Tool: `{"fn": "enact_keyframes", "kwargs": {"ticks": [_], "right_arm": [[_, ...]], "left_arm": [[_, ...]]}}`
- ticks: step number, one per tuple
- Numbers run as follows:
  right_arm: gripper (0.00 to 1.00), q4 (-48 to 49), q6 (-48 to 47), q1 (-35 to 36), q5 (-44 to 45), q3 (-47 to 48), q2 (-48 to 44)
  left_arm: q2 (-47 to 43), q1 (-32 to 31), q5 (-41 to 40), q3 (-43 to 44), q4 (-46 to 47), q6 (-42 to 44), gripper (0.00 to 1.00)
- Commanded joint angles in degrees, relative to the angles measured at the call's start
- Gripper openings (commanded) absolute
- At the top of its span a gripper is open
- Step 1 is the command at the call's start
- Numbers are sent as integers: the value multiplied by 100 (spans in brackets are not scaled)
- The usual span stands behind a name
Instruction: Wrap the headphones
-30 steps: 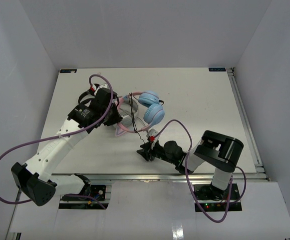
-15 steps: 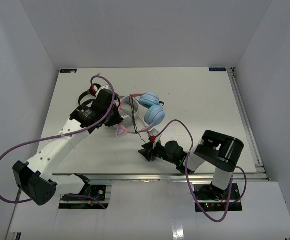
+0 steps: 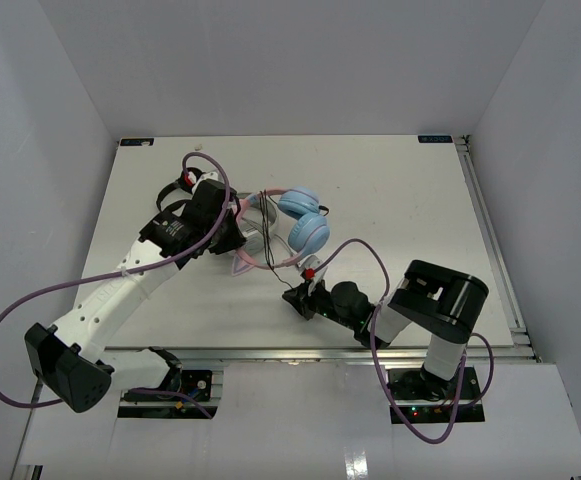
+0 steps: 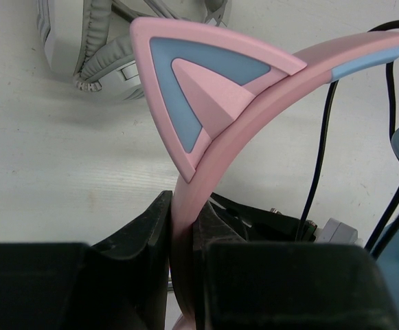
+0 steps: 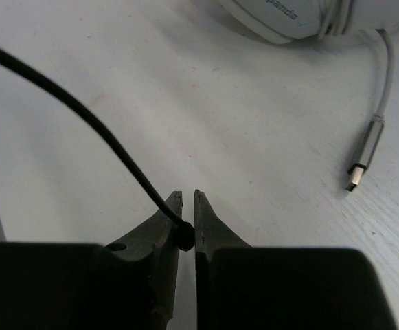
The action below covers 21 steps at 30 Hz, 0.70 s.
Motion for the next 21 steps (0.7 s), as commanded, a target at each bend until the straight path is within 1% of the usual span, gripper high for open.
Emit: {"fn": "enact_keyframes", "kwargs": {"ticks": [1,12,14,18,21], "right_arm": [[8,3326,178,-255,414,-204,-44],[8,3326,344,-414,286,-211,127],[8,3326,344,-414,293,-206,138],[8,3326,344,-415,299,-222,151],[8,3326,314,-433,390,-238,163]], "left_arm": [[-441,18,199,172,322,-6,0],[-703,18,866,239,649,-148,0],[-727,18,827,245,630,-135,0],[-730,18,503,287,512,-109,0],[-685,18,603,323,507,16,0]]}}
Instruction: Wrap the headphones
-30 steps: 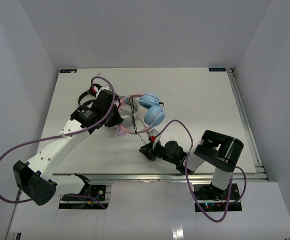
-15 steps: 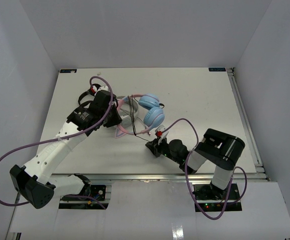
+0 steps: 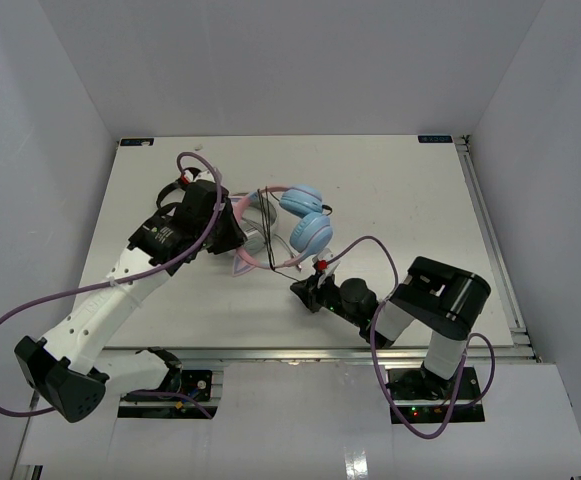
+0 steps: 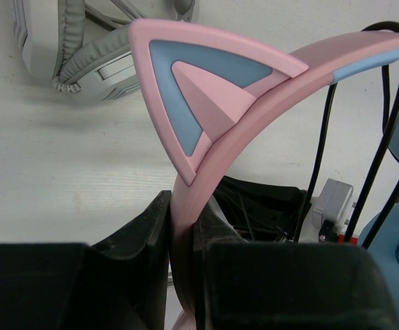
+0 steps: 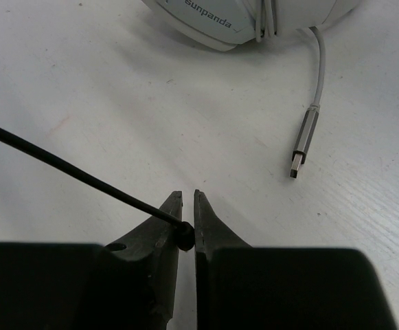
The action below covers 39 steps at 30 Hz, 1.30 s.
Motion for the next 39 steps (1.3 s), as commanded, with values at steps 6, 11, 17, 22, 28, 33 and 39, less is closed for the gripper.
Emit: {"fn": "enact_keyframes", "kwargs": {"ticks": [6,11,17,22,28,33,39], "right_arm": [[8,2948,-19,-448,93,-273,-102],[8,2857,428,-1352,-1510,-568,-665],[8,1736,544,-1842,-2746,-617,-1447],[8,1050,539,-1861,-3176,-575,-1874],[8,-83,583,-1896,-3550,-543,-2429],[8,-1601,386,-1896,-3350,-412,-3087],[8,-3560,213,-1896,-2941,-33,-3536]], "left_arm": [[-380,18,1258,304,484,1347,0],[-564,18,2514,94,547,2513,0],[-708,18,3905,-316,958,3516,0],[-494,18,4132,-376,1219,4142,0],[-297,9,4083,-531,1202,6140,0],[24,9,3880,-493,1272,7201,0],[643,0,3694,-436,1770,7936,0]]}}
